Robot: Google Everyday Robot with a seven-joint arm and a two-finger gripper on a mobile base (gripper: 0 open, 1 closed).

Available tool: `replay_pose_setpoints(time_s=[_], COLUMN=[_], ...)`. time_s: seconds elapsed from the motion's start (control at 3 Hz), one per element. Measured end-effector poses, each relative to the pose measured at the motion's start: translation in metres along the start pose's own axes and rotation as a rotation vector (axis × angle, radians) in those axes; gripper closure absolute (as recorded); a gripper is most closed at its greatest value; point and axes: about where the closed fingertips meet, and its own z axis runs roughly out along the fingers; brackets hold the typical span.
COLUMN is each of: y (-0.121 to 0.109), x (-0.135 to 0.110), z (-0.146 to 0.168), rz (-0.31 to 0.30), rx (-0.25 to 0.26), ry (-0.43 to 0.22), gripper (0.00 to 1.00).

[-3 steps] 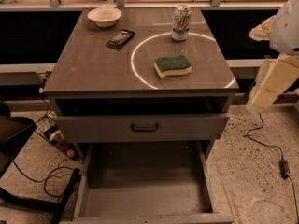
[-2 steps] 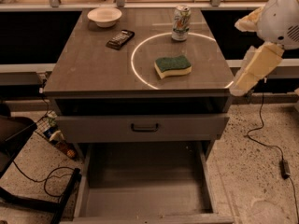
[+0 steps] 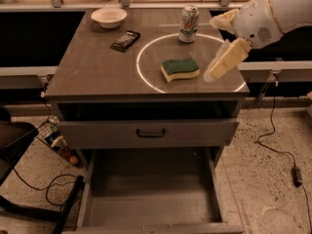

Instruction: Place sponge into middle drawer

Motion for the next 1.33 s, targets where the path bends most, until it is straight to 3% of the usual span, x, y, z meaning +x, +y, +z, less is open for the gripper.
replay_pose_setpoints(time_s=[0.33, 1.0, 1.33], y=[0.000, -0.055, -0.084], x=[0.000, 0.033, 0.060], z=[0.000, 0.052, 0.083], rz=[0.000, 0.040, 0.091], rx=[0.000, 0.010, 0.023], ry=[0.000, -0.234, -0.313], gripper=[0.00, 0.00, 0.00])
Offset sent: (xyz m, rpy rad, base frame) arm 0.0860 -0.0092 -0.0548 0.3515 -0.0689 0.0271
